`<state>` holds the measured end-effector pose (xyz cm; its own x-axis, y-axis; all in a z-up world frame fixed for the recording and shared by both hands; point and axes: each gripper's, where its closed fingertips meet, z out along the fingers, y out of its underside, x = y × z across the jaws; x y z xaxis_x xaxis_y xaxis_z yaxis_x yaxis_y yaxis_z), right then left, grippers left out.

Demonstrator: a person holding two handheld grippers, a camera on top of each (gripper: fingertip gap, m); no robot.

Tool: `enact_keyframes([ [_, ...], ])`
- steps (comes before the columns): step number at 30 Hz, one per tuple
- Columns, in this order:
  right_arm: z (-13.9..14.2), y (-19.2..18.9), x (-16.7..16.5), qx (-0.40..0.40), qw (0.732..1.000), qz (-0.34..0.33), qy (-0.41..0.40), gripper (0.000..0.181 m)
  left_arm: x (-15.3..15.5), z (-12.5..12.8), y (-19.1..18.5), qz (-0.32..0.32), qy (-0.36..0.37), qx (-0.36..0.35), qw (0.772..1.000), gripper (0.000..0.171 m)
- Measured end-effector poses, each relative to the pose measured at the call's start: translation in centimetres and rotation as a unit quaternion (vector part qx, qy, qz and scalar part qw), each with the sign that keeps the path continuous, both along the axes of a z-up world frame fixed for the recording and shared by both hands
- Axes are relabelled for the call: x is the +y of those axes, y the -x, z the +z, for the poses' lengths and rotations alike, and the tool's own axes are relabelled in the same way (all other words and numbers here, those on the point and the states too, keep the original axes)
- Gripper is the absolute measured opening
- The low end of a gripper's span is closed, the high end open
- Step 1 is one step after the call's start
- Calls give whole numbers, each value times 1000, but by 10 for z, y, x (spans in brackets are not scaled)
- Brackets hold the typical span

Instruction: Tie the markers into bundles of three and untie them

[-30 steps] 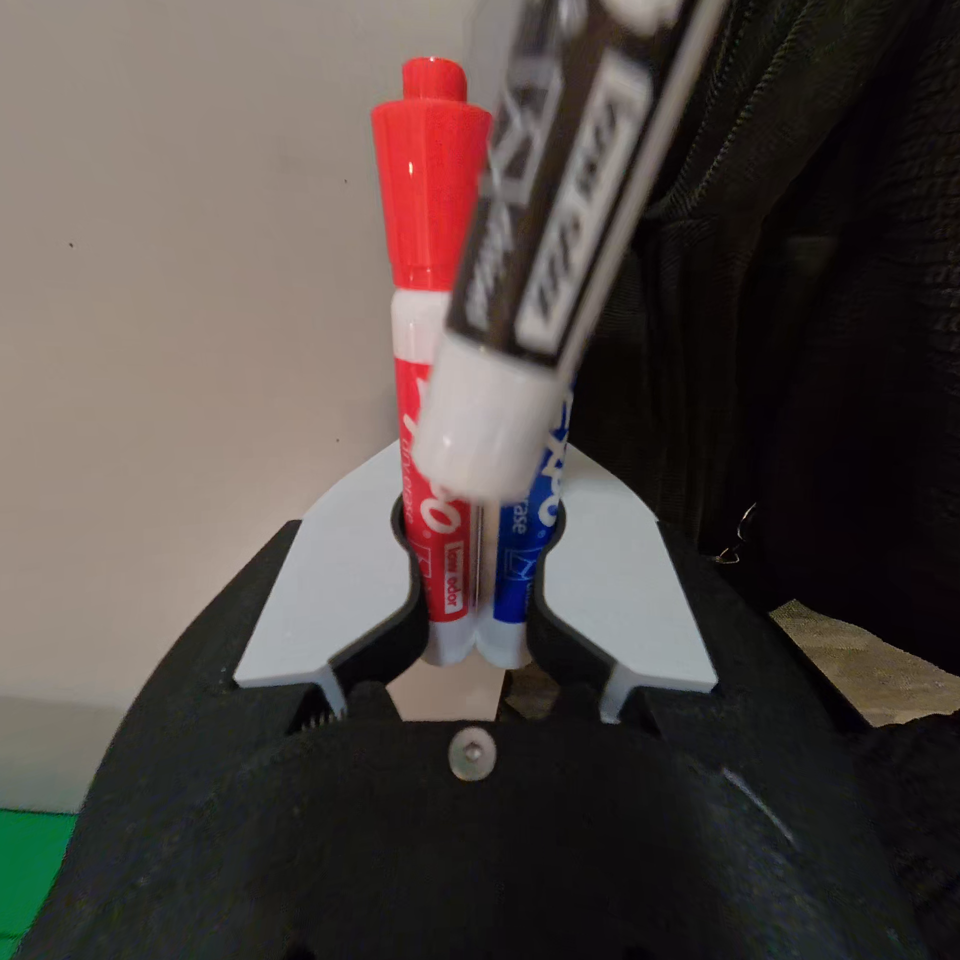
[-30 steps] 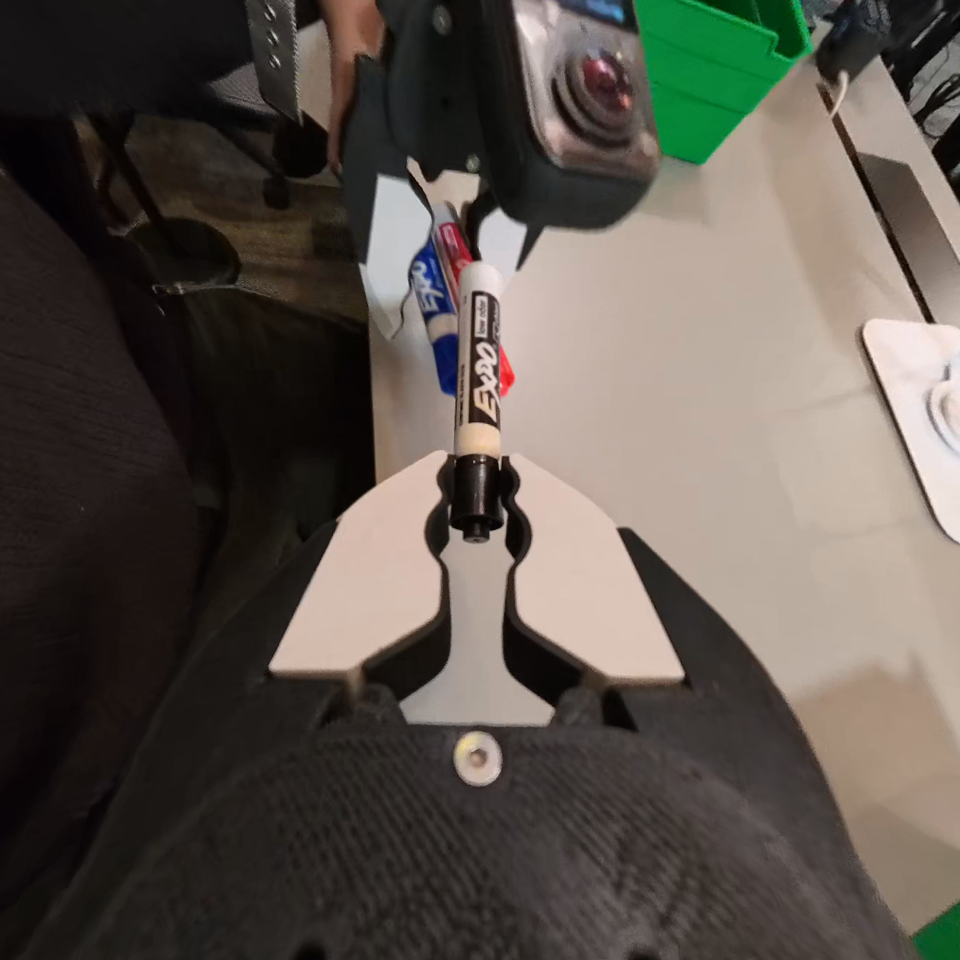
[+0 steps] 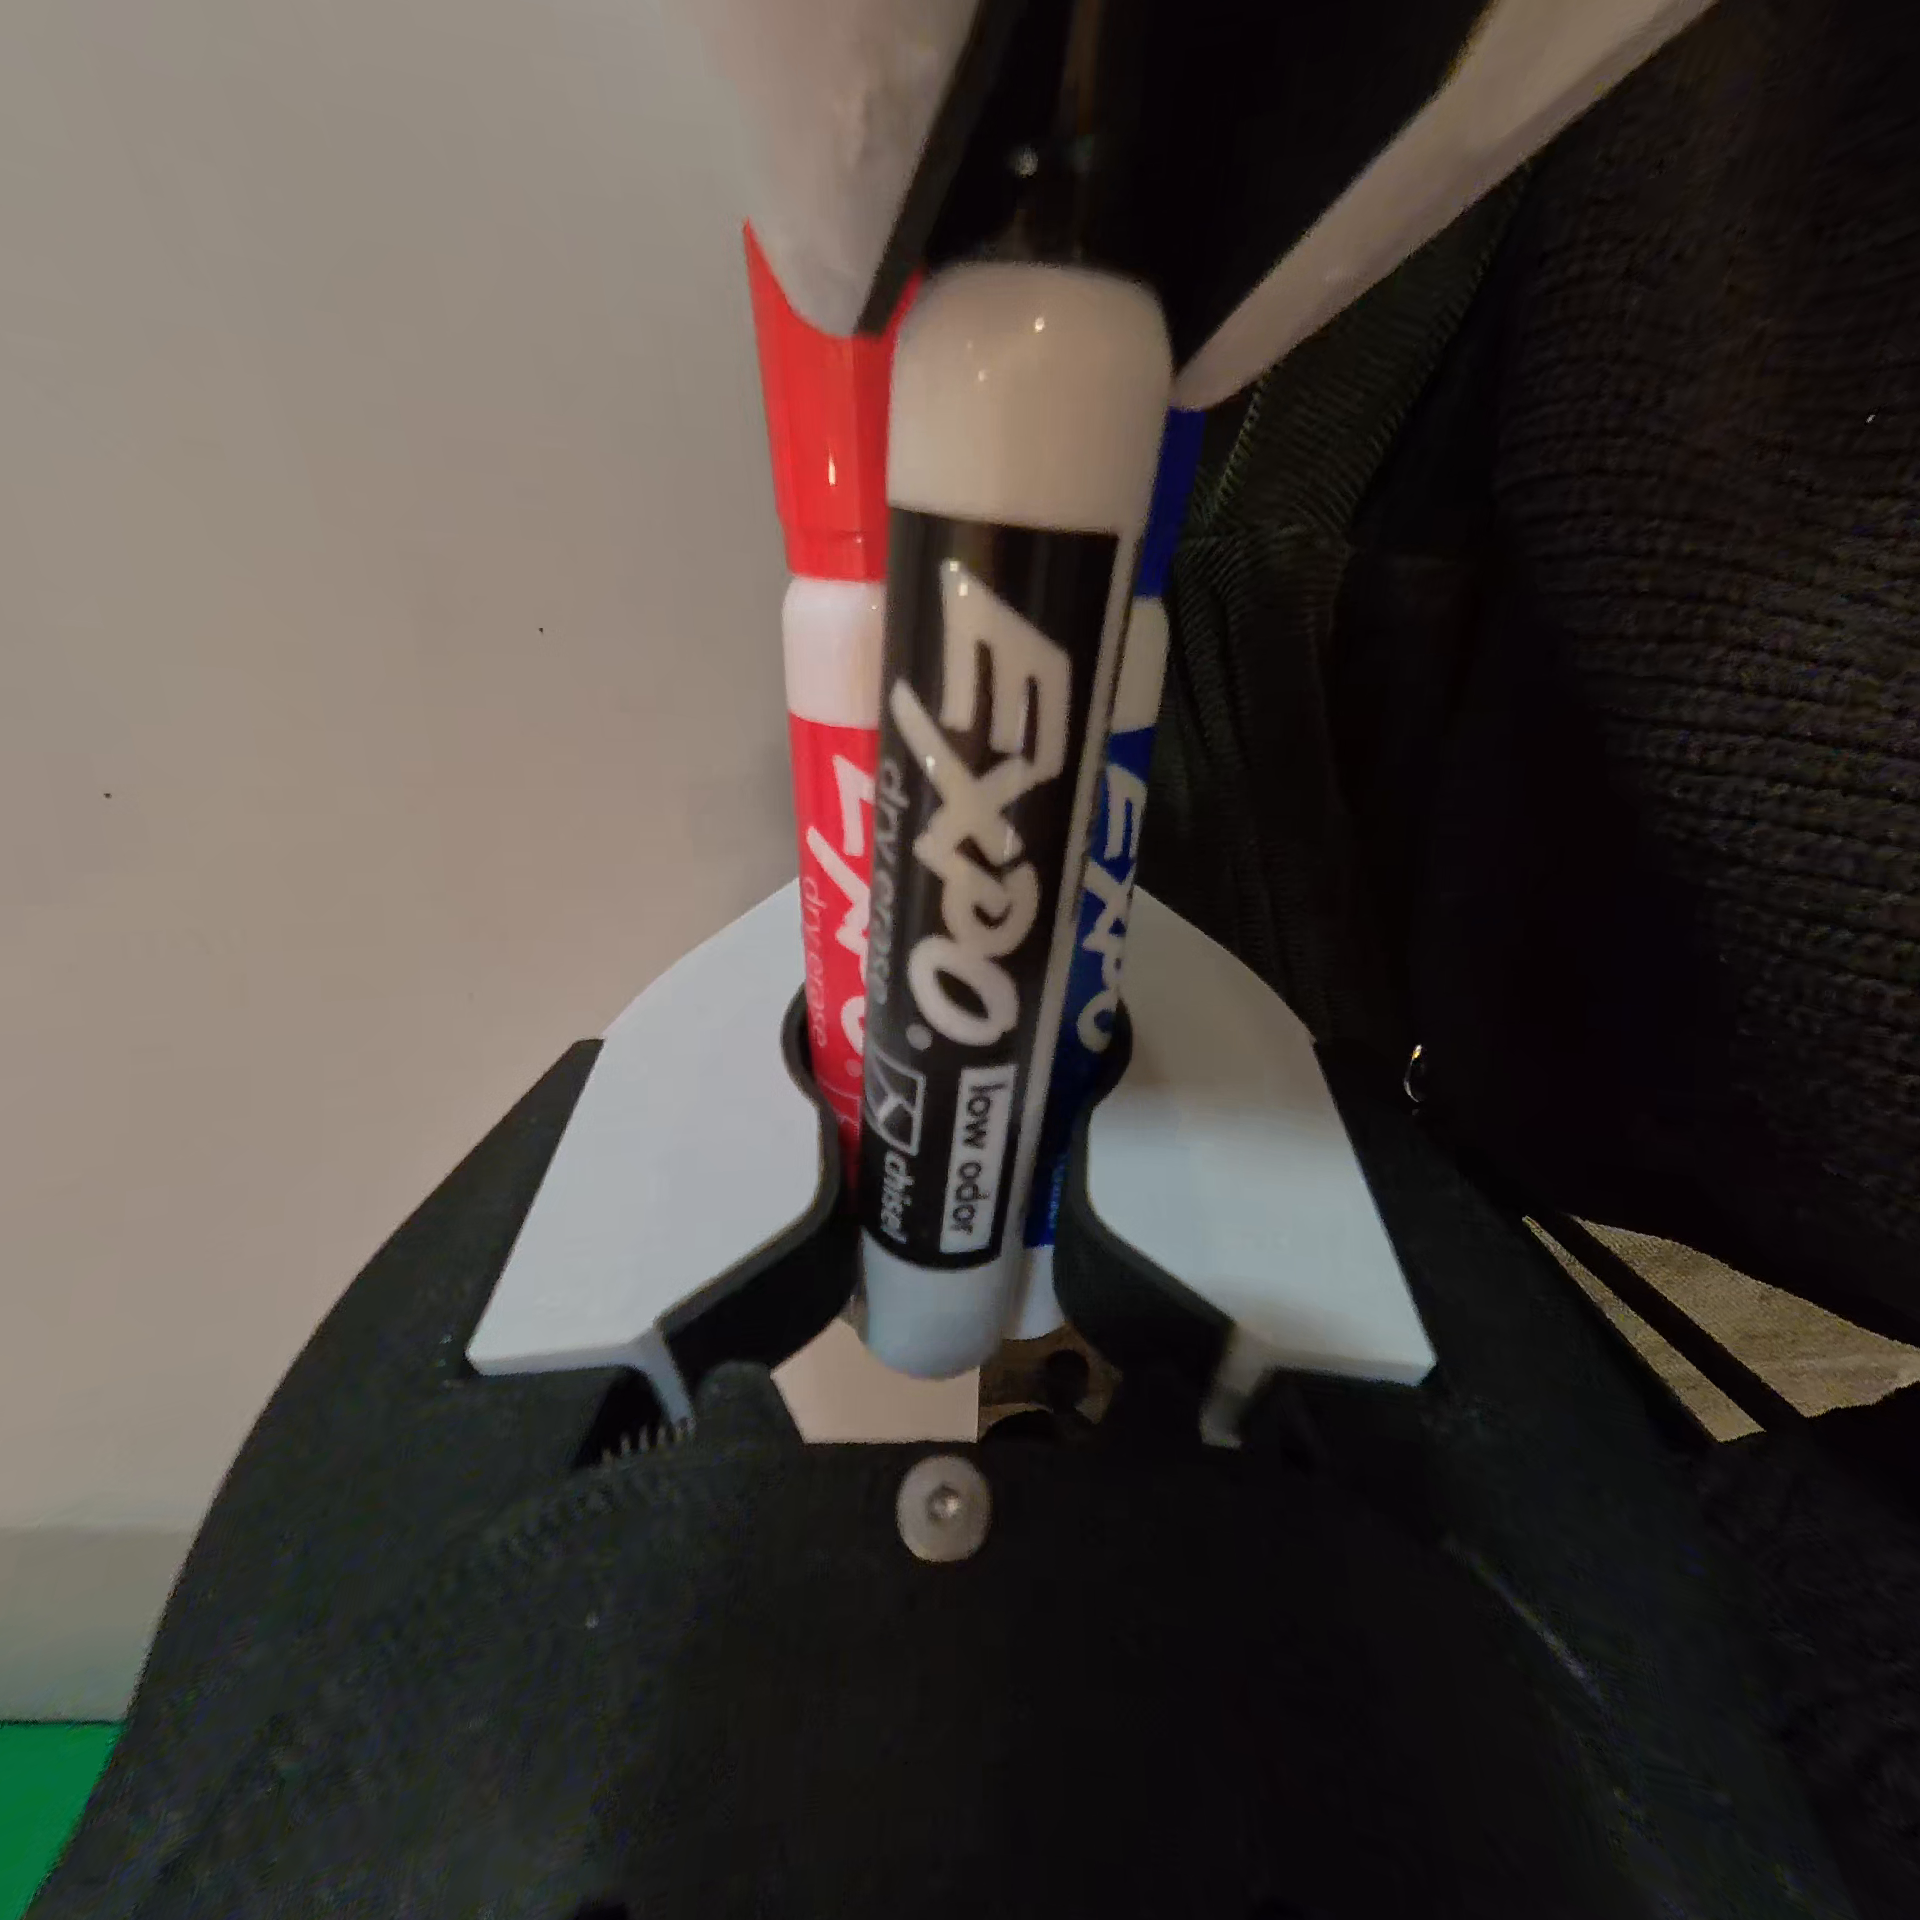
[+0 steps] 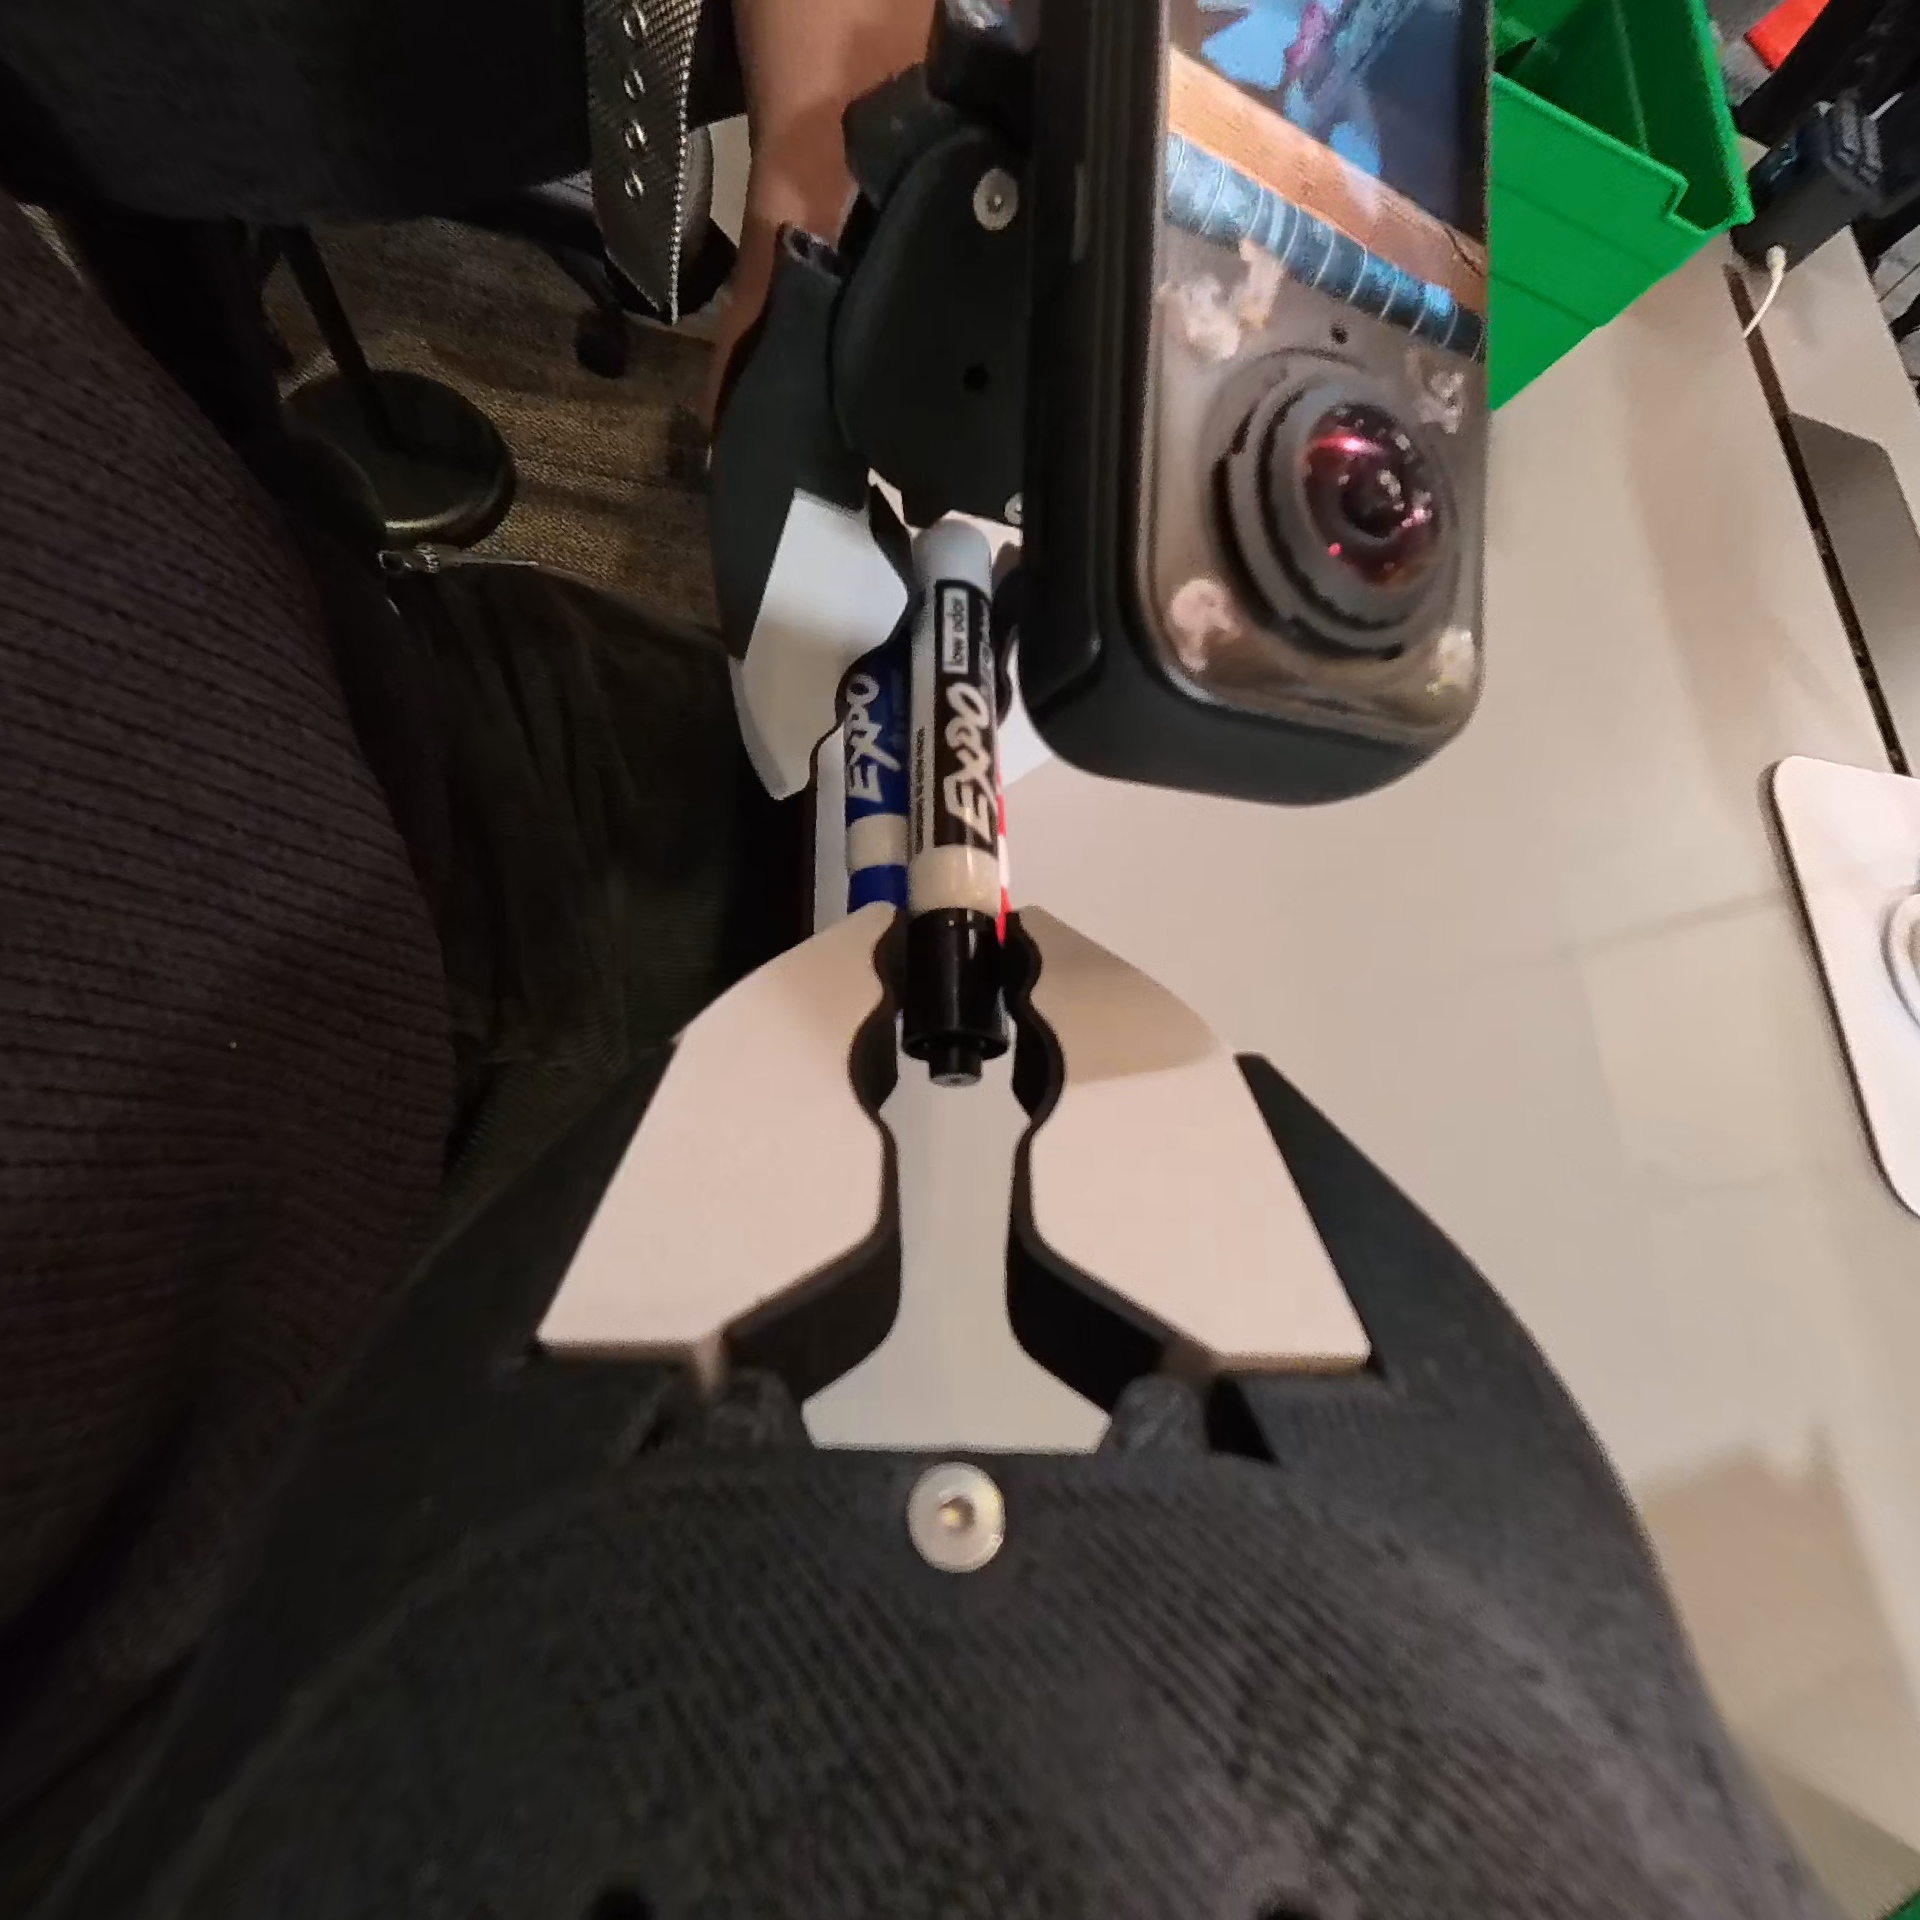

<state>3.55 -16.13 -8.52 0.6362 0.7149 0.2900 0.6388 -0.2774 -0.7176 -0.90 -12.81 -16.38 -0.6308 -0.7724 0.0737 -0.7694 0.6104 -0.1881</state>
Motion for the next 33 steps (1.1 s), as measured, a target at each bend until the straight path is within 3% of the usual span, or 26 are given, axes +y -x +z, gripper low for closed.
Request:
enact_keyframes([
  [15, 10, -13, 4, 36, 999, -27, -27, 26, 12, -4, 5, 19, 5, 7, 1000, 49],
  [26, 9, -26, 7, 138, 989, -46, -21, 26, 21, 4, 8, 36, 15, -7, 999, 49],
  [33, 6, -22, 10, 131, 990, -50, -29, 13, 18, 4, 7, 33, 17, -6, 999, 49],
])
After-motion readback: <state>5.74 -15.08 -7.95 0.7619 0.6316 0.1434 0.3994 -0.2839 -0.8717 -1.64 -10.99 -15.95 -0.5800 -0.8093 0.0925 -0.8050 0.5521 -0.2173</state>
